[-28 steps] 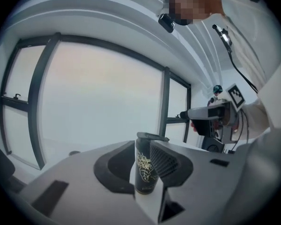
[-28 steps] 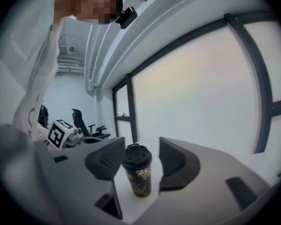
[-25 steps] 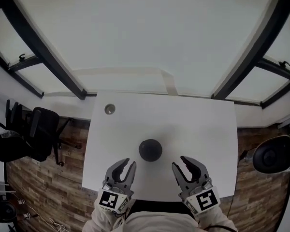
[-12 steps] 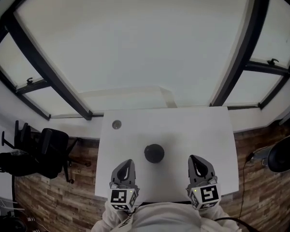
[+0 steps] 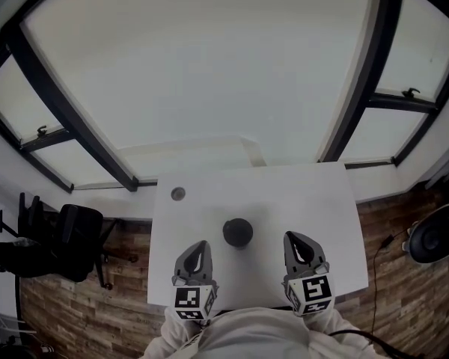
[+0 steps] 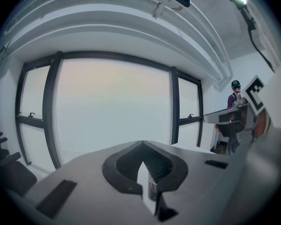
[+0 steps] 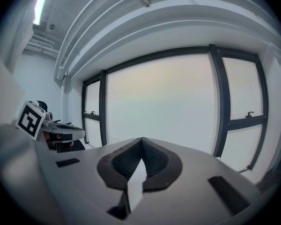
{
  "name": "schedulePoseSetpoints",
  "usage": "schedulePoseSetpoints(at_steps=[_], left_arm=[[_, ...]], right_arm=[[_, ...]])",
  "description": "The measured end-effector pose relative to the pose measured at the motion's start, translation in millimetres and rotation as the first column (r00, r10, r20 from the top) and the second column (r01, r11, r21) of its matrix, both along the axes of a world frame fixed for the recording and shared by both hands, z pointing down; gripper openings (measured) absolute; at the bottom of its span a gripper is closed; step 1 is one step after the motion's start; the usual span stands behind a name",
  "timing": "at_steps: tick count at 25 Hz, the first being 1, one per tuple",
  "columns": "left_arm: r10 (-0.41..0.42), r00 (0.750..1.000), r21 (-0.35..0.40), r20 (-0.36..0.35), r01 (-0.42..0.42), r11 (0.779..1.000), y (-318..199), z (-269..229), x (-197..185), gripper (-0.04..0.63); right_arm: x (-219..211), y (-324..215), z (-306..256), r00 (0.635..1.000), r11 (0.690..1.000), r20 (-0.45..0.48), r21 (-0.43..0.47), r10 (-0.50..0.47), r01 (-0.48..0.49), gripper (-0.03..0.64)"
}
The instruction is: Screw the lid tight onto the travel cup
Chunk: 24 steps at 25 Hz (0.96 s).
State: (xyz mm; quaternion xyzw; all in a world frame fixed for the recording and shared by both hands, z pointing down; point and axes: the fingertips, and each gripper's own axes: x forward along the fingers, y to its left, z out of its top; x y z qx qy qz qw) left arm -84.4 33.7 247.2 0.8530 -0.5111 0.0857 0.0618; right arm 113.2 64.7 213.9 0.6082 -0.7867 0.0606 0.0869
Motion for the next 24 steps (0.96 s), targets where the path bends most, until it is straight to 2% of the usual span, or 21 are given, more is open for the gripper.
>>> schedulePoseSetpoints(at_steps=[9,24], left_arm=[[0.016,1.000,0.029,-0.011,-0.015,0.999,9.3,-7.6,0.4,0.008],[0.013,1.000,0.009,0.011,-0.013,1.000,21.5,1.3,-2.6,0.008]], right_arm=[[-1.2,9.5,5.4,0.999,1.000,0.037,-0.017,0.022,-0.021,0.021],[-0.9,18.0,7.6,0.999,1.000,0.040,-0.025,0.018,-0.017,0.020]])
